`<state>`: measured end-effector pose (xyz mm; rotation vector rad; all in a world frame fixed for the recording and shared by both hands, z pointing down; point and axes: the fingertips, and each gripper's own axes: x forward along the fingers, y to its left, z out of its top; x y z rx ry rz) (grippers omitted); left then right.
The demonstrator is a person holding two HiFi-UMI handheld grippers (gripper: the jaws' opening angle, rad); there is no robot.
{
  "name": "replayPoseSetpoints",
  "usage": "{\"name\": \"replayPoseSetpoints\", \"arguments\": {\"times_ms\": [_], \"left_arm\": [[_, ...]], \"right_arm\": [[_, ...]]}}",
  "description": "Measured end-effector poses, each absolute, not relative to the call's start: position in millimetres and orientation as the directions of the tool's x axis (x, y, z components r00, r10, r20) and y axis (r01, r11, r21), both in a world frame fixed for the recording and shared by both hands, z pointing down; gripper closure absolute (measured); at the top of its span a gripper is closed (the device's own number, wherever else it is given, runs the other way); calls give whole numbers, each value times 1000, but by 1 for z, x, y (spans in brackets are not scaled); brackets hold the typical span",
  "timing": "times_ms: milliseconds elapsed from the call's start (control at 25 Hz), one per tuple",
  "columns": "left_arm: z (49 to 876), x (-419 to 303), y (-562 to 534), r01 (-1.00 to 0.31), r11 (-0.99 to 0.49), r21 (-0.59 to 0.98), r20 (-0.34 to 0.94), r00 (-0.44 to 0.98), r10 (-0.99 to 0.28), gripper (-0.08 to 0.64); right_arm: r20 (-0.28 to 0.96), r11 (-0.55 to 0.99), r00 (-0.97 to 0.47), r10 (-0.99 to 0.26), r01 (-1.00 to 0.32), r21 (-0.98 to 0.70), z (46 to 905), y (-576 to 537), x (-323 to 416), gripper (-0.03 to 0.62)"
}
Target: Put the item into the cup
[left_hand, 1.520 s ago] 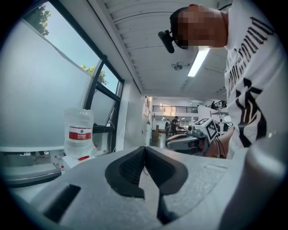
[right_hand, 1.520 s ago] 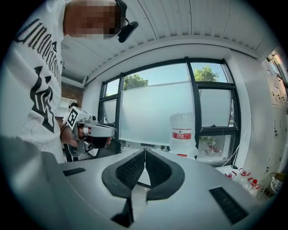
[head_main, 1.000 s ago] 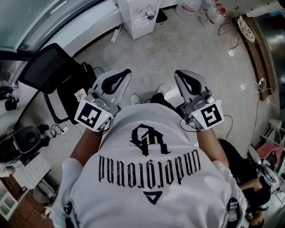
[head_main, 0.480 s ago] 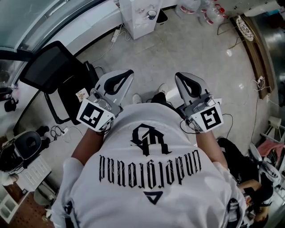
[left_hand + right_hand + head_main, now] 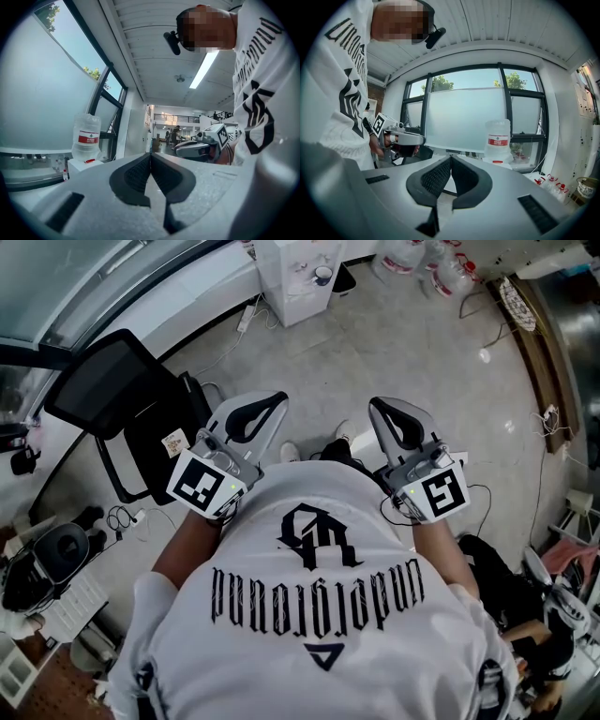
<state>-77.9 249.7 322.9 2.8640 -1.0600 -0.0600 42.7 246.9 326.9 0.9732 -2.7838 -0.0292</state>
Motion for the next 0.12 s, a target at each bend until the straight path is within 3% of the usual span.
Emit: {"name": "replayPoseSetpoints", "arguments": {"times_ms": [120], "left_arm": [[323,-76,244,-646,-757,99,-2,761,-649,545]], "right_arm": [[179,785,-766,-617,-614,80,327,241,43,577]]}}
